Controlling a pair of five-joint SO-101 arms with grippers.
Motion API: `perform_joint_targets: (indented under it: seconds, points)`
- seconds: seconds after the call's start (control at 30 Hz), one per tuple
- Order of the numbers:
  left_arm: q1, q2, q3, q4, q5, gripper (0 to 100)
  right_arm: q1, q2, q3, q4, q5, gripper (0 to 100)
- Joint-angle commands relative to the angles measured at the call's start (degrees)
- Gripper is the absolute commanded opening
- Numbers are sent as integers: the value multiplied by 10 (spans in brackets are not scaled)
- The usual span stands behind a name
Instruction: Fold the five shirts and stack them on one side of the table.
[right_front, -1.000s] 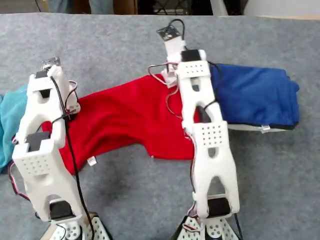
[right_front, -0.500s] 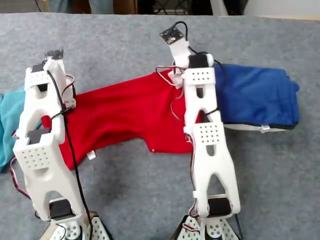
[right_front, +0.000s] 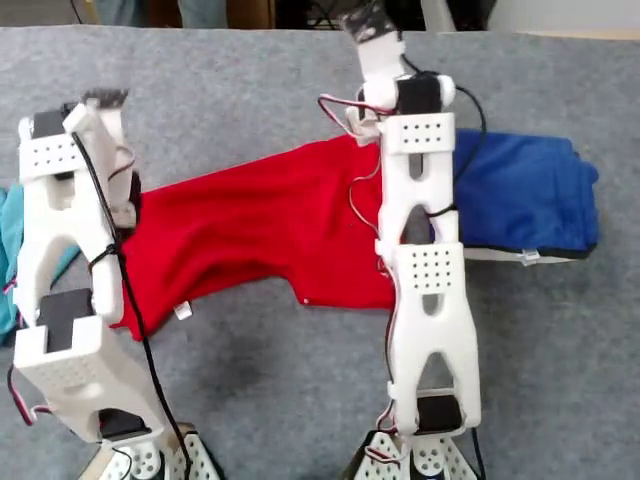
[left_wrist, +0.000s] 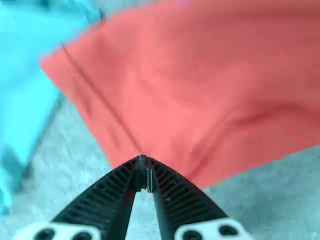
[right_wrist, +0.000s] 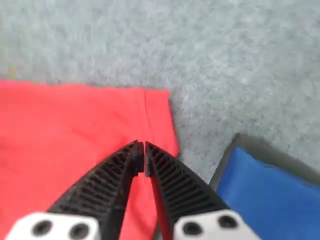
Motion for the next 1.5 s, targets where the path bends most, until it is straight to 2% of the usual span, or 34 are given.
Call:
perform_joint_targets:
  seconds: [0.0,0.2,0.27,0.37,0.47,0.67,0.83,0.97,1.13,1.3,1.47]
  points:
    - [-52,-23,123,-84,35,28,5,-65,9,9,-34,15]
    - [-74,-22,250,-168,49,28,-4,-134,231,8,-86,15]
    - [-74,-22,261,-185,49,28,-8,-146,312,-1,-85,15]
    - [-78,-18,260,-218,47,28,5,-133,407,-72,-86,15]
    - [-102,2,231,-248,47,29,28,-106,457,-120,-87,15]
    - [-144,105,107,-172,22,29,70,-60,419,-124,-62,15]
    - [-156,178,-22,-97,7,29,50,-50,364,-61,-19,15]
    - [-133,169,-115,-33,4,28,24,-51,274,4,-9,15]
    - [-116,95,-211,60,-30,28,20,-77,167,8,-6,15]
    - [-102,64,-223,44,-40,29,4,-80,147,-15,-9,15]
    - [-58,157,-222,-40,27,29,-15,1,143,-88,-11,15]
